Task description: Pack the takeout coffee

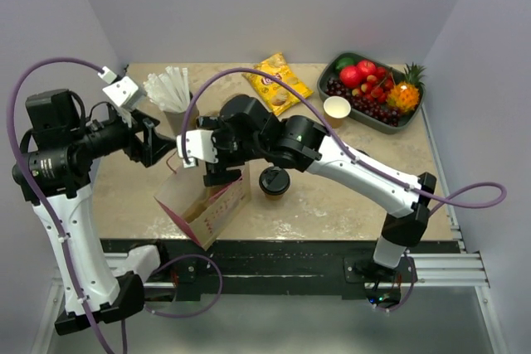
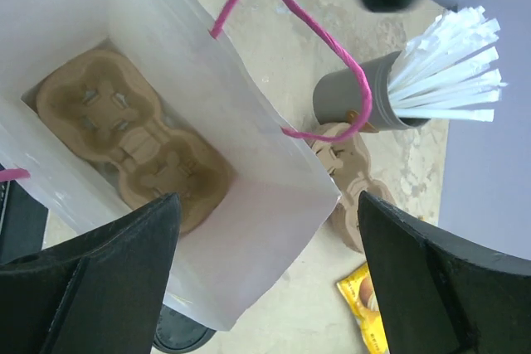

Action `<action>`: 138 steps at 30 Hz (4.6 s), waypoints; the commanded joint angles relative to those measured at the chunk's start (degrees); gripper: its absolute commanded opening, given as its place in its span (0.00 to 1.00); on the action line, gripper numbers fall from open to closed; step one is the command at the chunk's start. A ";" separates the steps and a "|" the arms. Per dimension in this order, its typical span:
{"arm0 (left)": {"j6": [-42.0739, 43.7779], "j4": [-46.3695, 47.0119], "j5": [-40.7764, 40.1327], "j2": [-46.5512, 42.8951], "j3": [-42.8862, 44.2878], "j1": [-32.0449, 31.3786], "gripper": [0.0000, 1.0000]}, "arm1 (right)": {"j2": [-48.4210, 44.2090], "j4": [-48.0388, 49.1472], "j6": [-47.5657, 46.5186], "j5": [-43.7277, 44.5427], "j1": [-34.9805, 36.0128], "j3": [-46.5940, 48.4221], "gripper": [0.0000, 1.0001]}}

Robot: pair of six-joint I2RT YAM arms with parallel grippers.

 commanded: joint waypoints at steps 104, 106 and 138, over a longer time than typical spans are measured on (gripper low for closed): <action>-9.22 26.64 -10.20 2.27 -21.65 -9.98 0.00 | 8.67 -27.95 -54.42 -20.85 -24.14 -17.18 0.99; -8.96 26.29 -10.29 2.09 -21.65 -9.80 0.00 | 8.84 -27.08 -53.63 -21.11 -23.96 -17.18 0.99; -9.57 25.67 -9.32 1.12 -22.53 -8.22 0.00 | 11.22 -26.90 -50.82 -19.71 -22.03 -17.44 0.93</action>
